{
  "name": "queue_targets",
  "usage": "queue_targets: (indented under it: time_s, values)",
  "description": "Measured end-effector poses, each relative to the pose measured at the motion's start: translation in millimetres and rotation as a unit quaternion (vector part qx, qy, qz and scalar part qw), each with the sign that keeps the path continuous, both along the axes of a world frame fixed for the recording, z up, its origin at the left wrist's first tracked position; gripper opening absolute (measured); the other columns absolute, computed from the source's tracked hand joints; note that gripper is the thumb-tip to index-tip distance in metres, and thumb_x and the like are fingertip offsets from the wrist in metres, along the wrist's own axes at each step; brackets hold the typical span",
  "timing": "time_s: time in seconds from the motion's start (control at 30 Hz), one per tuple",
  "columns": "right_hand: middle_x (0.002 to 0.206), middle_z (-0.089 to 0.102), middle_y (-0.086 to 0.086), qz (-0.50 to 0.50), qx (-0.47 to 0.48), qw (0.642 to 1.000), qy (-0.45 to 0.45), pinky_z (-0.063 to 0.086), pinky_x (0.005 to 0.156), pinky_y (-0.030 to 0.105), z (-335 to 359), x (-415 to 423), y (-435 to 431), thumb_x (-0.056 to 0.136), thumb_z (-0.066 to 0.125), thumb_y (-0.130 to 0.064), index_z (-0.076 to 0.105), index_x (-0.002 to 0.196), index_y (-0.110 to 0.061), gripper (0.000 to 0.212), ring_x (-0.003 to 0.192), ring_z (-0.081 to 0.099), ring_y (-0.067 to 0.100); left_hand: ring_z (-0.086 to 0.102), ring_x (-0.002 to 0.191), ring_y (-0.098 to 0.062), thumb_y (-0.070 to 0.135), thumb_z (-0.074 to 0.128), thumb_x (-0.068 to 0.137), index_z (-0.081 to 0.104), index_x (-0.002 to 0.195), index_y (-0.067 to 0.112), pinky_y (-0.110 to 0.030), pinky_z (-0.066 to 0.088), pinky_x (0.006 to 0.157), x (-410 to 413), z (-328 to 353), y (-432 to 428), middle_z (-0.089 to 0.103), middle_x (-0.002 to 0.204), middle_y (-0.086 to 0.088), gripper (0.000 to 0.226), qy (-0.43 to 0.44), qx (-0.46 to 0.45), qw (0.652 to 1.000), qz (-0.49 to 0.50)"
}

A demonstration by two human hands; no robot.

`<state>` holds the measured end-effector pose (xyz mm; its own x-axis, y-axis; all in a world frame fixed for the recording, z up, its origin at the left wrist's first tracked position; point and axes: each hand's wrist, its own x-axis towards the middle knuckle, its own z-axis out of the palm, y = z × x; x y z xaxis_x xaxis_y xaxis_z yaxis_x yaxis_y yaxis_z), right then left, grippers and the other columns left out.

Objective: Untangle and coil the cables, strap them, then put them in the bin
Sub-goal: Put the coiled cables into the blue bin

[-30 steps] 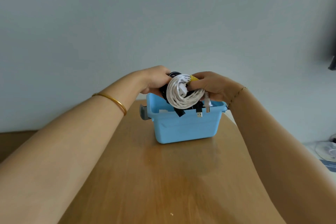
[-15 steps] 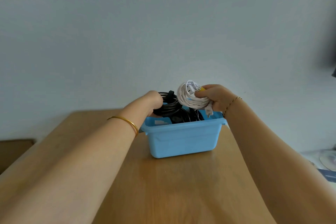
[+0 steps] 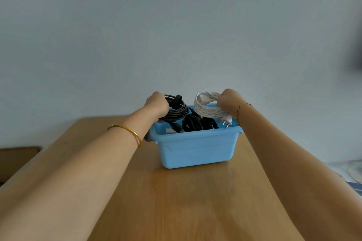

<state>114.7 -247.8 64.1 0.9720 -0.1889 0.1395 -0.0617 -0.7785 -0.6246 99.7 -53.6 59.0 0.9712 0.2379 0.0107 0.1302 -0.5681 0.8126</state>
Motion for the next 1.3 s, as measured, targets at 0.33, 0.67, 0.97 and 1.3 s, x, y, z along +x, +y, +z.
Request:
queue_targets:
  time_s: [0.33,0.67,0.97,1.3]
  values:
    - [0.071,0.044,0.003,0.007,-0.174,0.984,0.020,0.037,0.063,0.028,-6,-6,14,0.094,0.036,-0.014,0.045,0.067,-0.010,0.029,0.068,0.048,0.021,0.053,0.095,-0.030,-0.004,0.032,0.096,0.036,0.128,-0.002,-0.032,0.051,0.063,-15,7,10,0.047,0.111,-0.021,0.032,-0.019,0.098,0.995,-0.030]
    - [0.137,0.048,0.005,0.242,-0.013,0.962,-0.129,0.045,0.088,0.028,12,-23,61,0.086,0.053,-0.010,0.044,0.139,-0.018,0.054,0.120,0.051,0.023,0.044,0.086,-0.021,-0.001,0.029,0.096,0.037,0.127,-0.004,-0.030,0.037,0.069,-21,6,12,0.051,0.116,-0.020,0.032,-0.062,0.182,0.981,-0.041]
    - [0.100,0.066,0.012,0.254,-0.042,0.956,-0.143,0.050,0.078,0.032,7,-18,88,0.082,0.064,-0.007,0.064,0.108,-0.005,0.026,0.089,0.061,0.024,0.044,0.076,-0.018,0.003,0.030,0.098,0.039,0.122,-0.001,-0.024,0.029,0.050,-28,2,18,0.051,0.113,-0.020,0.026,-0.109,0.191,0.975,-0.036]
    - [0.083,0.066,0.006,0.264,-0.030,0.936,-0.232,0.037,0.055,0.010,49,-47,99,0.077,0.065,-0.003,0.070,0.096,-0.005,0.020,0.074,0.054,0.015,0.057,0.067,-0.017,-0.007,0.046,0.086,0.046,0.087,0.010,-0.031,0.053,0.063,-60,63,47,0.058,0.084,-0.012,0.017,-0.079,-0.119,0.985,-0.093]
